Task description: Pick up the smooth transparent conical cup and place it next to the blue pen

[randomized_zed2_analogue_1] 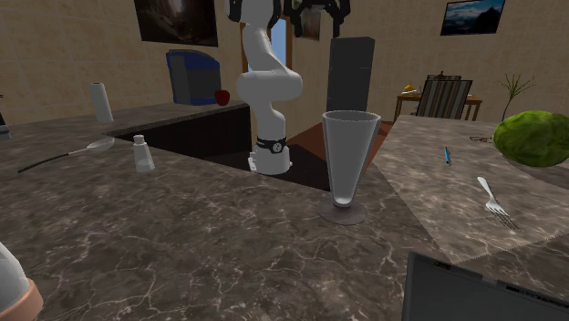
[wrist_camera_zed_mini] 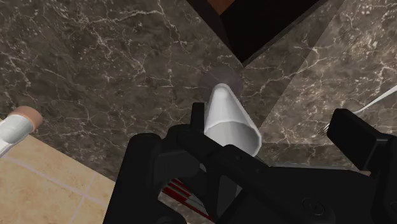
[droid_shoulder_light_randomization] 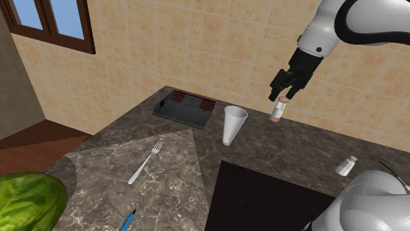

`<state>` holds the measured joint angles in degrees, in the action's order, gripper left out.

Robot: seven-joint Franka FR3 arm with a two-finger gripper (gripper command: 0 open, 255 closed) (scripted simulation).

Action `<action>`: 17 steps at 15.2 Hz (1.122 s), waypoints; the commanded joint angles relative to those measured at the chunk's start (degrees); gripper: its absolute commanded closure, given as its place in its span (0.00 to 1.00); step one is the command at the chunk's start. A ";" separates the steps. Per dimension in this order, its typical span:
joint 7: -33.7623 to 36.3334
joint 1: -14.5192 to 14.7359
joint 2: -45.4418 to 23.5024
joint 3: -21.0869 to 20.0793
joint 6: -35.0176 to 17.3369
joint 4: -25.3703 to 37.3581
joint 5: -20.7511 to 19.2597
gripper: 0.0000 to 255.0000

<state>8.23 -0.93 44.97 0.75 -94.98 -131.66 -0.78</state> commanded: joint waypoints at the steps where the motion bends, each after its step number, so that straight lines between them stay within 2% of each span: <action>1: 0.00 0.00 0.00 0.00 0.00 0.00 0.00 0.00; 9: -8.42 0.67 -14.86 6.70 -10.21 2.26 1.16 0.00; 17: -18.13 1.83 -32.48 12.27 -16.97 9.70 6.13 0.00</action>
<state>-8.52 0.79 14.95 12.34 -111.93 -123.93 4.53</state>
